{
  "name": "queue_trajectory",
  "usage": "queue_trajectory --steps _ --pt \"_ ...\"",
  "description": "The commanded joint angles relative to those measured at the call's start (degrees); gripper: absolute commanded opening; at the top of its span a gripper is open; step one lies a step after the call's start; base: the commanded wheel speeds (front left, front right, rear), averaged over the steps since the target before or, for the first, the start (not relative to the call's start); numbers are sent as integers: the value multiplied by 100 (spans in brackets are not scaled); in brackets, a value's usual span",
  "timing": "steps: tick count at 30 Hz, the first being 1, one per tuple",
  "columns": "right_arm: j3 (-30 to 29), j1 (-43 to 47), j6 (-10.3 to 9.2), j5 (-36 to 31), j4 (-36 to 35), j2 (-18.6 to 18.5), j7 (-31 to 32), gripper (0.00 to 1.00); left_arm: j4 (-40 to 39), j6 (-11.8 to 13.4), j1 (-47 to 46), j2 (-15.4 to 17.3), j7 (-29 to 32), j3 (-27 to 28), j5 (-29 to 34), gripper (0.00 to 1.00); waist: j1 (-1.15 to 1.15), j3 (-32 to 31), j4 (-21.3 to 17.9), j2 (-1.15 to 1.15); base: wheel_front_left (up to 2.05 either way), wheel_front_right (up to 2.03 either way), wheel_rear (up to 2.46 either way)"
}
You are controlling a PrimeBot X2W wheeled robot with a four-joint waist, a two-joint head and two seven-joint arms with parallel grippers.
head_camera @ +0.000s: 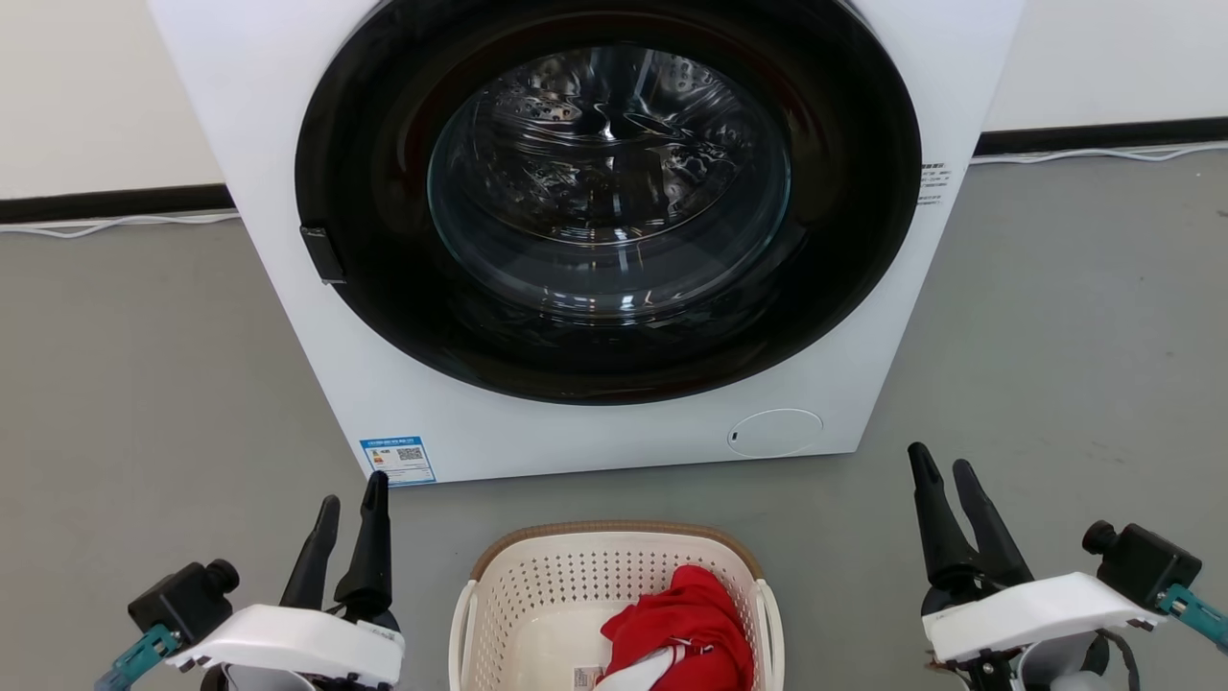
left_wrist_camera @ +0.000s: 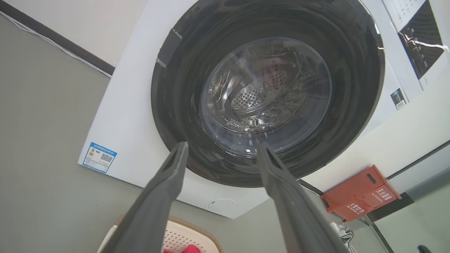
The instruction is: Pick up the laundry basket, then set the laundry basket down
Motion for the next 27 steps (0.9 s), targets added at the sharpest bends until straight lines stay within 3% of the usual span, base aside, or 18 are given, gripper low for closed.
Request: queue_trajectory --steps 1,27 --pt "122 -294 28 -162 -201 -75 -107 100 -188 -19 -279 59 -64 88 154 100 0 0 -4 0 0 0 0" --pt "252 -361 37 -1815 -254 -90 -545 100 -290 -5 -346 80 -508 12 1892 100 0 -4 -32 0 0 0 0"
